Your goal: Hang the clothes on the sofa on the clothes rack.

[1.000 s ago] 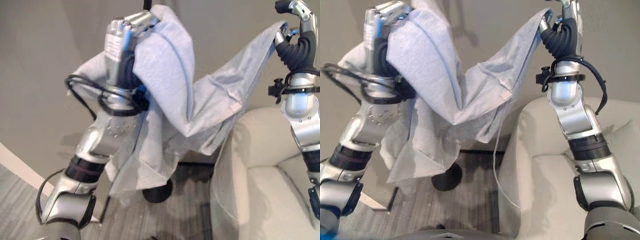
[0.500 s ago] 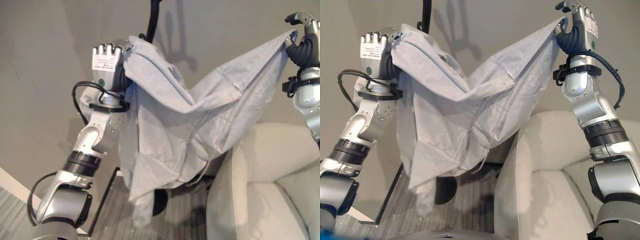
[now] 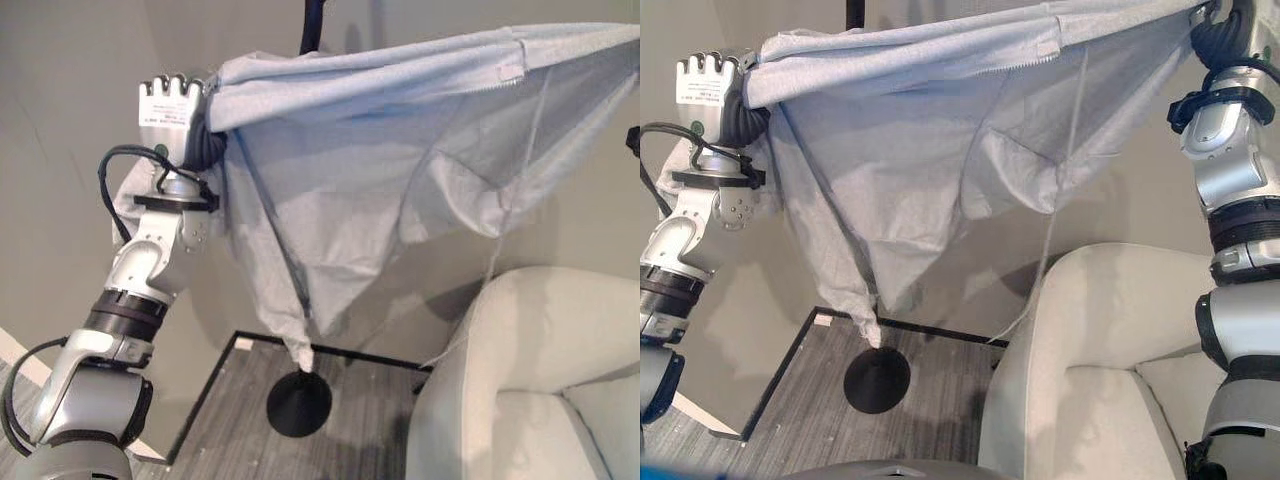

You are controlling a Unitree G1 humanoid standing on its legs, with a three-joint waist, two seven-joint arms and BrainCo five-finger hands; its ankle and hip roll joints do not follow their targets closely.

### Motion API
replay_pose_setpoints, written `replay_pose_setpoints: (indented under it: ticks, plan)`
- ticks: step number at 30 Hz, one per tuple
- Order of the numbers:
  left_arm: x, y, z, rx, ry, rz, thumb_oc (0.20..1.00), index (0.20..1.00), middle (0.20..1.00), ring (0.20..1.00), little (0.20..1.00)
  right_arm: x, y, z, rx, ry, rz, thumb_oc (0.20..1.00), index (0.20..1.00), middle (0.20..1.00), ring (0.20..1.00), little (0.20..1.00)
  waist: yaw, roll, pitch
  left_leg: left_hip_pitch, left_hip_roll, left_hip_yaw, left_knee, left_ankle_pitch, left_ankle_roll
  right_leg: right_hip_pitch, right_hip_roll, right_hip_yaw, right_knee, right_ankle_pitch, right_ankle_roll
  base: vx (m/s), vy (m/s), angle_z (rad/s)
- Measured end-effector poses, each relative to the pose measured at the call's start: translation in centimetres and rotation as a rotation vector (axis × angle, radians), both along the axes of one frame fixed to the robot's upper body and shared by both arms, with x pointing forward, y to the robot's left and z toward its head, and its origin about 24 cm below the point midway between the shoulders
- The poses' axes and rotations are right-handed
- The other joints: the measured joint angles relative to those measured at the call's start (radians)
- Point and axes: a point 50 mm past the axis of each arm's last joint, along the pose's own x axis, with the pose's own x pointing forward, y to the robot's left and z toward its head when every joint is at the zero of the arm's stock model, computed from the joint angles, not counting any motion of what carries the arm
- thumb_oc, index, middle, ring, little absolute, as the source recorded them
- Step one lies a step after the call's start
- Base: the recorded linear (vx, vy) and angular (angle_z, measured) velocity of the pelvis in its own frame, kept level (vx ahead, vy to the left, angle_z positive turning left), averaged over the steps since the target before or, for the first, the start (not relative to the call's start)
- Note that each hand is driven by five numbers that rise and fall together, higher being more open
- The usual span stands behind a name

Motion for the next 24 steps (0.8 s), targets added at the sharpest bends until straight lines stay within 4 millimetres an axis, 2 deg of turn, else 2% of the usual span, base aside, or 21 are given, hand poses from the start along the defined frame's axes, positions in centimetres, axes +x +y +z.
replay_pose_setpoints:
  ticks: [5,8,10,13,16,17,18,19,20,22,23,24]
  plan:
    - [1.1,1.1,-1.4,-0.029,0.146,0.027,0.2,0.2,0.2,0.2,0.2,1.1,0.6,-1.8,0.015,0.09,0.019,0.2,0.2,0.2,0.2,0.2,0.003,0.015,-0.021,-0.041,0.021,0.019,0.002,0.003,-0.004,-0.037,0.017,-0.001,0.0,0.004,-0.011,0.08,-0.062,0.02]
    - [1.7,1.5,-3.2,-0.035,0.26,0.04,0.2,0.2,0.2,0.2,0.2,2.2,1.5,-3.7,0.048,0.16,0.039,0.2,0.2,0.2,0.2,0.2,0.002,0.04,-0.03,-0.1,0.027,0.002,-0.002,0.038,-0.009,-0.087,0.026,-0.024,0.0,0.008,-0.018,-0.05,-0.038,0.18]
    - [1.7,1.3,-3.6,-0.026,0.291,0.03,0.2,0.2,0.2,0.2,0.2,2.5,1.6,-4.6,0.055,0.2,0.04,0.2,0.2,0.2,0.2,0.2,0.013,0.053,-0.027,-0.143,0.027,-0.007,0.002,0.063,-0.002,-0.125,0.029,-0.036,0.008,0.013,-0.025,-0.19,-0.005,0.24]
    - [1.9,1.1,-4.7,-0.07,0.338,0.004,0.2,0.2,0.2,0.2,0.2,3.1,2.6,-5.7,0.106,0.227,0.075,0.2,0.2,0.2,0.2,0.2,0.026,0.11,-0.013,-0.265,0.032,-0.034,0.002,0.117,0.014,-0.257,0.023,-0.058,0.072,0.001,-0.04,-0.21,0.021,0.32]
    - [1.8,0.9,-5.7,-0.088,0.366,-0.002,0.2,0.2,0.2,0.2,0.2,3.6,3.9,-6.6,0.119,0.249,0.115,0.2,0.2,0.2,0.2,0.2,0.05,0.153,0.015,-0.331,0.035,-0.037,0.002,0.129,0.028,-0.332,0.019,-0.065,0.103,0.002,-0.043,-0.22,0.067,0.13]
    - [1.7,0.9,-5.9,-0.088,0.368,-0.007,0.2,0.2,0.2,0.2,0.2,3.8,4.7,-6.7,0.12,0.251,0.145,0.2,0.2,0.2,0.2,0.2,0.054,0.17,0.024,-0.376,0.038,-0.034,0.002,0.121,0.009,-0.387,0.012,-0.063,0.13,-0.004,-0.042,-0.14,0.055,0.0]
    - [1.7,0.6,-5.7,-0.088,0.362,-0.021,0.2,0.2,0.2,0.2,0.2,3.9,4.8,-7.1,0.12,0.264,0.153,0.2,0.2,0.2,0.2,0.2,0.056,0.174,0.027,-0.414,0.044,-0.013,-0.003,0.105,0.007,-0.423,0.007,-0.067,0.133,0.005,-0.047,-0.1,0.043,0.12]
    - [1.7,-0.1,-5.5,-0.095,0.342,-0.057,0.2,0.2,0.2,0.2,0.2,3.8,4.8,-7.8,0.124,0.284,0.15,0.2,0.2,0.2,0.2,0.2,0.053,0.164,0.044,-0.443,0.049,0.049,0.0,0.08,-0.003,-0.457,-0.014,-0.08,0.133,0.015,-0.052,-0.07,0.032,0.19]
    - [1.6,-0.4,-5.4,-0.102,0.334,-0.075,0.2,0.2,0.2,0.2,0.2,3.9,4.8,-8.1,0.129,0.293,0.148,0.2,0.2,0.2,0.2,0.2,0.047,0.154,0.053,-0.459,0.051,0.077,0.02,0.084,0.002,-0.479,-0.032,-0.082,0.143,0.015,-0.052,-0.07,0.025,0.11]
    - [1.5,-0.3,-5.9,-0.114,0.344,-0.075,0.2,0.2,0.2,0.2,0.2,3.9,5.0,-8.5,0.132,0.304,0.151,0.2,0.2,0.2,0.2,0.2,0.043,0.149,0.063,-0.468,0.086,0.079,0.087,0.092,0.014,-0.523,-0.053,-0.068,0.168,0.016,-0.047,-0.05,0.02,-0.08]
    - [1.4,-0.1,-6.5,-0.182,0.339,-0.074,0.2,0.2,0.2,0.2,0.2,3.9,5.9,-8.5,0.13,0.288,0.188,0.2,0.2,0.2,0.2,0.2,0.024,0.166,0.088,-0.45,0.078,0.054,0.046,0.094,0.005,-0.544,-0.064,-0.059,0.19,0.023,-0.029,-0.03,0.015,0.09]
    - [1.5,-1.2,-7.9,-0.284,0.358,-0.107,0.2,0.2,0.2,0.2,0.2,3.6,6.5,-10.1,0.158,0.301,0.229,0.2,0.2,0.2,0.2,0.2,0.008,0.163,0.134,-0.434,0.047,0.054,0.023,0.127,0.05,-0.569,-0.115,-0.055,0.262,0.023,-0.024,-0.01,0.013,0.17]
